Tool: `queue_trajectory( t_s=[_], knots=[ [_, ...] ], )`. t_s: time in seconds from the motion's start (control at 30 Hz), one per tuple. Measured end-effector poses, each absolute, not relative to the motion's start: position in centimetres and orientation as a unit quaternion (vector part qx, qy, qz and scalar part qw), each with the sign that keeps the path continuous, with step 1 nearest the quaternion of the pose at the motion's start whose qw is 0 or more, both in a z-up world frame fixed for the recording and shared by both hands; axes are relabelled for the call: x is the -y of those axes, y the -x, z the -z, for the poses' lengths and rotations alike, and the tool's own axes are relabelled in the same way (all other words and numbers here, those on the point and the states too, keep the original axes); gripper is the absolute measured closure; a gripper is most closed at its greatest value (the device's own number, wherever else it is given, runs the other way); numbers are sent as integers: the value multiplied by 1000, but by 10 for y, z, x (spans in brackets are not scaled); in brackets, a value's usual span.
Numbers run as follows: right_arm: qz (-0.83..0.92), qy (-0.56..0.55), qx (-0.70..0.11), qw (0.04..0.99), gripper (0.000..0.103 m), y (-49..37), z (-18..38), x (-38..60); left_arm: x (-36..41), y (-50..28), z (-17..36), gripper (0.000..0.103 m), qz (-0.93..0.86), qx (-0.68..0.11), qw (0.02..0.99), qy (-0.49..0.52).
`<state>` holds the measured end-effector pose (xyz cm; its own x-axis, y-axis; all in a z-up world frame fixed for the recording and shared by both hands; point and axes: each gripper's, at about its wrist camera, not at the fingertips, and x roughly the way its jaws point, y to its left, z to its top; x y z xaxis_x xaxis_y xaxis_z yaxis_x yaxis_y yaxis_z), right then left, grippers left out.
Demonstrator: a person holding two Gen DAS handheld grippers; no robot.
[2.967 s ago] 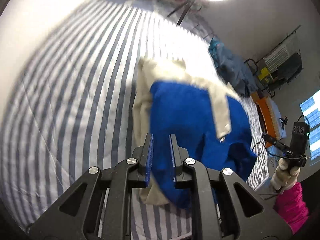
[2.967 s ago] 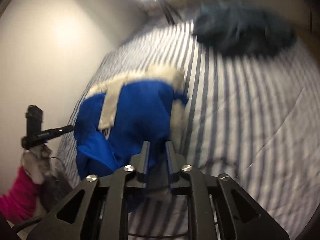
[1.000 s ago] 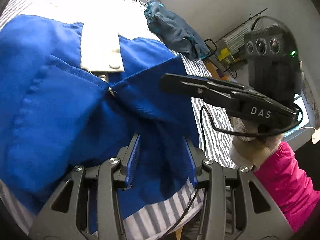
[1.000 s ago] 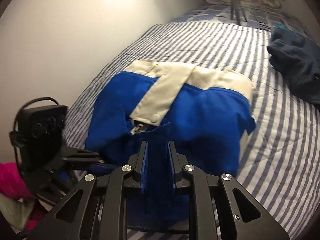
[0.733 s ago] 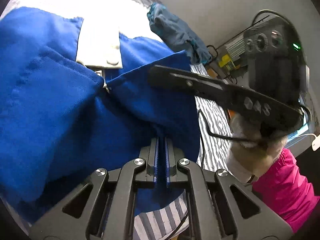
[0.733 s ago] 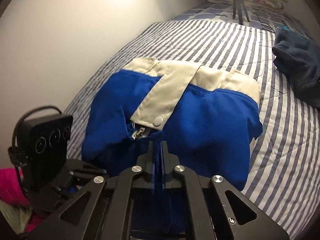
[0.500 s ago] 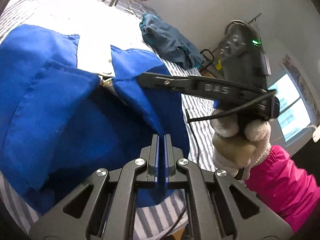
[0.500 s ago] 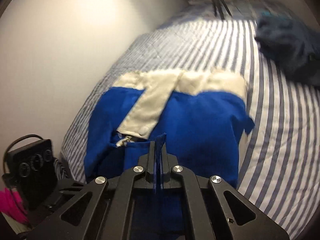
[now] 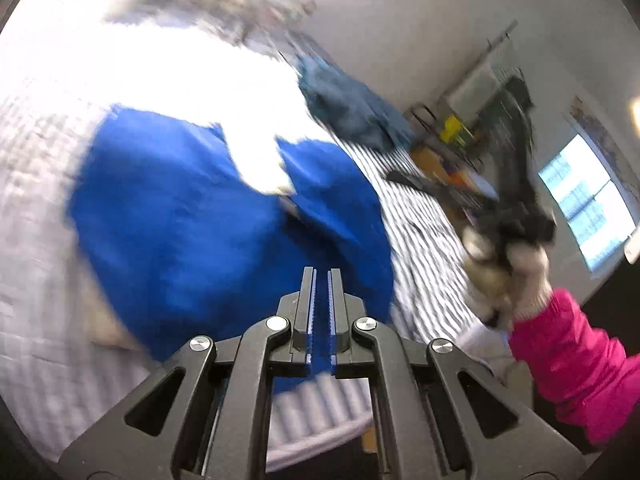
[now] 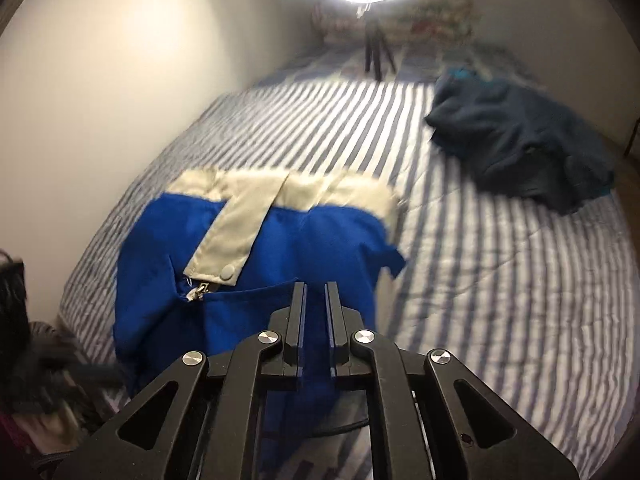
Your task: Fold large clothes
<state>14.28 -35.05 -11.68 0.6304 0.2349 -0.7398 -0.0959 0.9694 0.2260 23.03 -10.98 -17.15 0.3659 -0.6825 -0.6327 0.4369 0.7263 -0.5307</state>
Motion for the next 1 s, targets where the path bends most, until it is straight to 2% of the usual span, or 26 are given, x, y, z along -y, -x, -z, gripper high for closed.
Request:
queue_trajectory(
  t_s=[0.13, 0.23, 0.33, 0.47, 0.53, 0.6, 0.8, 0.83, 0.9, 1.0],
  knots=[
    [-101, -105, -414, 898, 96, -134, 122, 355, 70, -260, 172, 101, 267, -431, 852, 131],
    [-105, -150, -470, 864, 96, -144, 153, 361, 51, -290, 209, 101, 233, -484, 831, 147],
    [-94, -147, -527, 832, 96, -142, 190, 362, 42, -290, 250, 101, 226, -527, 803, 162],
    [-125, -194, -494, 838, 96, -120, 170, 379, 25, -277, 241, 101, 246, -513, 802, 181],
    [-116, -224, -471, 845, 87, -114, 160, 393, 15, -275, 233, 101, 245, -514, 801, 185],
    [-104, -247, -447, 853, 56, -112, 156, 404, 5, -273, 225, 101, 246, -509, 802, 195],
    [-101, -282, -449, 842, 55, -140, 181, 402, -8, -273, 212, 101, 241, -506, 802, 207],
    [-102, -286, -451, 839, 56, -145, 184, 400, -7, -276, 213, 101, 239, -506, 803, 207],
    [-128, -294, -463, 826, 99, -147, 187, 391, -11, -276, 210, 101, 237, -503, 804, 209],
    [-148, -300, -456, 825, 100, -139, 178, 382, -16, -282, 208, 101, 236, -499, 805, 217]
  ],
)
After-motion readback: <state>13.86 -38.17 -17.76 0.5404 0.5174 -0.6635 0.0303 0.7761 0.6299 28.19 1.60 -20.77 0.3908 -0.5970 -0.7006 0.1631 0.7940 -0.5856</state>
